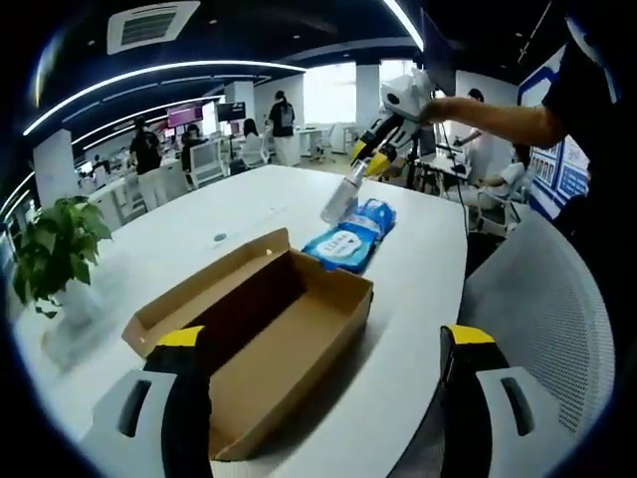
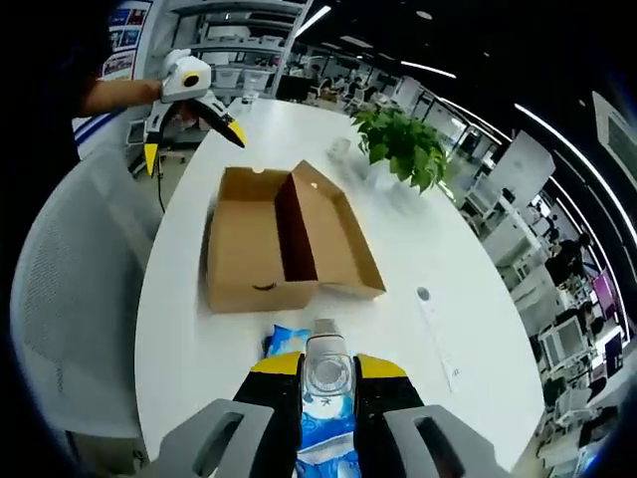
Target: Operate the shoe box by opening the lid, removing the specified soft item, and placing it in the target area until the item is outside and the box remains undamaged.
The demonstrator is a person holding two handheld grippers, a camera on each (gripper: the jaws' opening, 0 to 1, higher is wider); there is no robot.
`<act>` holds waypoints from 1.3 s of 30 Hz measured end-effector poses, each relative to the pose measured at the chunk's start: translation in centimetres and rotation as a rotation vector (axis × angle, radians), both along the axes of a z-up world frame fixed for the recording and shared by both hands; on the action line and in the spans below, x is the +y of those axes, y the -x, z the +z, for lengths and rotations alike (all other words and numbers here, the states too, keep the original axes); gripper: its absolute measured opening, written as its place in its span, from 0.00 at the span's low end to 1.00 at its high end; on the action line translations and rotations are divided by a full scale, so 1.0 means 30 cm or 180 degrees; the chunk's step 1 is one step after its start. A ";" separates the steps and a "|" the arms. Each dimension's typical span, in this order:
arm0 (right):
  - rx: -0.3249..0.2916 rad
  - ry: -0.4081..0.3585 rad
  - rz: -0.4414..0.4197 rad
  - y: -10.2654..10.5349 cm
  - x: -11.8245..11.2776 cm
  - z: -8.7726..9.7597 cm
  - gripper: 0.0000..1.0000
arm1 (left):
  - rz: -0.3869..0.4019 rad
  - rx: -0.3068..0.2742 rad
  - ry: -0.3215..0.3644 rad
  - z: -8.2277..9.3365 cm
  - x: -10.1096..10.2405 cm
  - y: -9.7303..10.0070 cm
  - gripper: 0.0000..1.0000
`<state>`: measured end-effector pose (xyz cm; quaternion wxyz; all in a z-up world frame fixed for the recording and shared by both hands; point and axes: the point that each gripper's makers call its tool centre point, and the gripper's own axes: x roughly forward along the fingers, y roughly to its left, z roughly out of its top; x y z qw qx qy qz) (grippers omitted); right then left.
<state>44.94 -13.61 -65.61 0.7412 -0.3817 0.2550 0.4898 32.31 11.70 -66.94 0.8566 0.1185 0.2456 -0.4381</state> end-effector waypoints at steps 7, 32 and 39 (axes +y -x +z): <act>0.0056 0.0162 -0.0002 -0.073 -0.029 -0.046 0.14 | 0.0086 0.0003 -0.0028 0.001 0.040 -0.008 1.00; 0.0279 0.0742 0.0147 -0.243 -0.077 -0.232 0.14 | 0.0344 0.0116 -0.0063 -0.044 0.119 0.015 0.98; 0.0367 0.0812 0.0183 -0.259 -0.075 -0.280 0.14 | 0.0426 0.0146 -0.0071 -0.056 0.141 0.019 0.96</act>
